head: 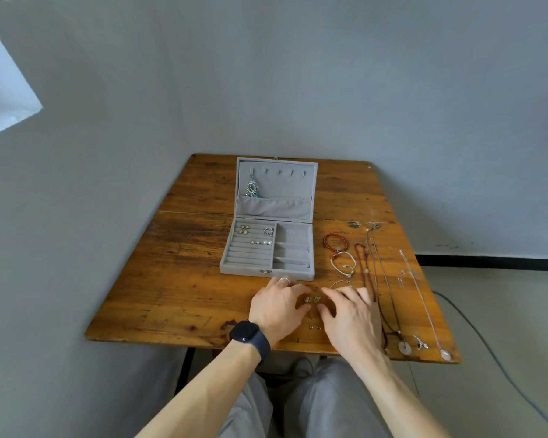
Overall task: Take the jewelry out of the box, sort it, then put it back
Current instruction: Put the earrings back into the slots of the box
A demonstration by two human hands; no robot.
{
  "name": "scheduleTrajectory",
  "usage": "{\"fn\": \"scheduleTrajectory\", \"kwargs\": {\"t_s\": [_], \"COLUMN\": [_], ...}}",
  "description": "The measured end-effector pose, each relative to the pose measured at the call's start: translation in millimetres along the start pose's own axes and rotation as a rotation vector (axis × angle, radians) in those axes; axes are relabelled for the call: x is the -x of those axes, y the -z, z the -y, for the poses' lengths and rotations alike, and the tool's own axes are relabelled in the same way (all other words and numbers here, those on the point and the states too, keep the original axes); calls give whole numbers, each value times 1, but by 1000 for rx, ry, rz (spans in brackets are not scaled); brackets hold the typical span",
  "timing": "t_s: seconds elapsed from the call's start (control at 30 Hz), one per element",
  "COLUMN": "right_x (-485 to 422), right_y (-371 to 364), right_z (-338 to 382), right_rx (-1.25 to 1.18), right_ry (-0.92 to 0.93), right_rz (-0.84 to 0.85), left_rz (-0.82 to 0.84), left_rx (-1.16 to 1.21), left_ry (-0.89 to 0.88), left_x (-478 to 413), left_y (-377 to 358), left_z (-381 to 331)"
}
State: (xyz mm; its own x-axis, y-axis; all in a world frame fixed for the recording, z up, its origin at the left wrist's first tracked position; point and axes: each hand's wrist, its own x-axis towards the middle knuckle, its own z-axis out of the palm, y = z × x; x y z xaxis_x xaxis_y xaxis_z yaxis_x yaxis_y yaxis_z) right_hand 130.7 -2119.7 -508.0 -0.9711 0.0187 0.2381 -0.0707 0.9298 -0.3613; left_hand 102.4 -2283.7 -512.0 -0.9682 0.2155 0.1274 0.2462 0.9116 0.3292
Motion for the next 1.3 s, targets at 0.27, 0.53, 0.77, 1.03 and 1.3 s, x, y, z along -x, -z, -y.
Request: {"fn": "scheduleTrajectory", "kwargs": {"t_s": [0.27,0.53,0.77,1.03,1.3], "right_x": [1,-3,-36,-114,-162], "right_y": [-1,5,-2,-24,-49], "right_z": [4,18,64,116,147], "right_rx": [26,-255,-387,-252,-56], "right_ry": [5,73,247,331,379], "right_rz": [-48,-10,151,165,253], "left_rz": [-20,-287,-395,-424,-402], "left_rx": [76,627,618,589,532], "left_ry": [17,187,532,565,548], "left_x": [-1,24,40,42,43], "left_y": [11,56,58,52,50], "left_z": [5,62,123,124,127]}}
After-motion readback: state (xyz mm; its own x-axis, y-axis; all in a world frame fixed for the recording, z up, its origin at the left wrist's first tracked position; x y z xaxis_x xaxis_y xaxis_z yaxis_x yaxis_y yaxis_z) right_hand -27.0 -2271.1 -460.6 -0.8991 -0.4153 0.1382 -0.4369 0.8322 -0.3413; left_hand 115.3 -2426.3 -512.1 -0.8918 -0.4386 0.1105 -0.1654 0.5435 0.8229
